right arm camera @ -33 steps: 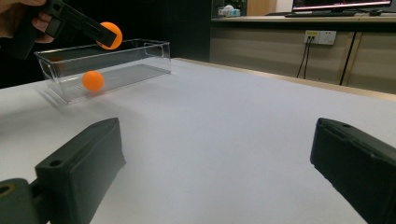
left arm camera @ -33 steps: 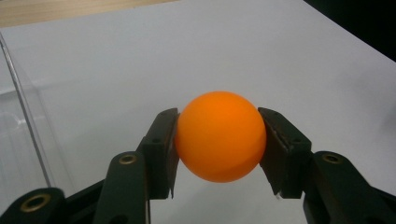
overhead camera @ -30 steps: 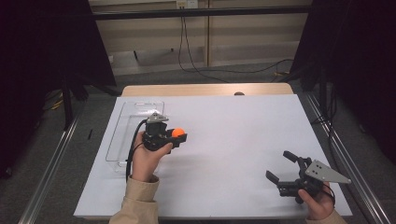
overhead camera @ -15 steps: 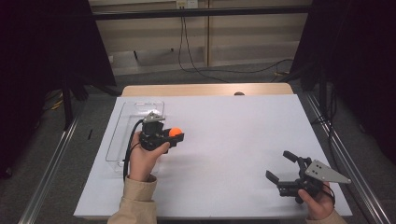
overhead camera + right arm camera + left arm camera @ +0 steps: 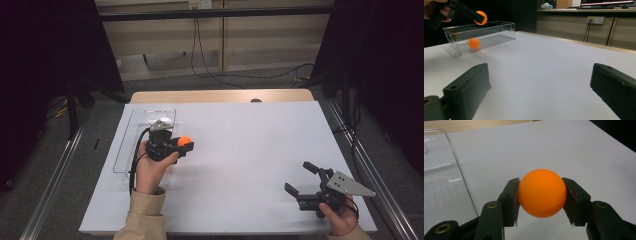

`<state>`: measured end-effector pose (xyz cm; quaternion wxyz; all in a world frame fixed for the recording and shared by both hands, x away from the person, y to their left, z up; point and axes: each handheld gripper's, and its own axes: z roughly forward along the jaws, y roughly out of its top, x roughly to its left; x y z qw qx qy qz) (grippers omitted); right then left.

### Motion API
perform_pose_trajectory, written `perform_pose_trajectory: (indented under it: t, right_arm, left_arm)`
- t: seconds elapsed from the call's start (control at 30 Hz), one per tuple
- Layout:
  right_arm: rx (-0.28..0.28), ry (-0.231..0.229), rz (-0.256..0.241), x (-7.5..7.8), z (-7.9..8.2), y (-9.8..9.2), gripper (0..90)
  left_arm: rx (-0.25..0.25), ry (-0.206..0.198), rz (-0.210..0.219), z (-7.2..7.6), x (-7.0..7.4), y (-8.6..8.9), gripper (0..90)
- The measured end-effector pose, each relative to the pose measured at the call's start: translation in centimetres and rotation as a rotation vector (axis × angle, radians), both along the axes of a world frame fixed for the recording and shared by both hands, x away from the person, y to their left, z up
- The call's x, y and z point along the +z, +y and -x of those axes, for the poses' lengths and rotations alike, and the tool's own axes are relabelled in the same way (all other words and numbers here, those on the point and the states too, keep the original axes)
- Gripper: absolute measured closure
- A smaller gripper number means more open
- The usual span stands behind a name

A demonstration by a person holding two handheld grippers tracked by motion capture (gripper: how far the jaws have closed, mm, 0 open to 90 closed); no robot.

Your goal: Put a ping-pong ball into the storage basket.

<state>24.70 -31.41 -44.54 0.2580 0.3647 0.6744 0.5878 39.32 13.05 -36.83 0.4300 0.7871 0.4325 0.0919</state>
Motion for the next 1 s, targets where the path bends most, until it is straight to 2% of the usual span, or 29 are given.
perform_pose_trajectory:
  t: [0.37,0.43,1.0]
  right_arm:
    - [0.0,0.0,0.001,0.0,0.0,0.0,2.2]
    - [0.001,0.0,0.001,0.0,0.0,0.0,2.2]
    - [0.001,0.0,0.001,0.0,0.0,0.0,2.2]
  left_arm:
    - [0.019,-0.011,0.007,0.0,0.2,0.7,50.9]
    - [0.017,-0.009,-0.004,0.0,0.3,0.8,50.9]
    - [0.041,-0.017,-0.006,0.0,0.4,1.7,50.9]
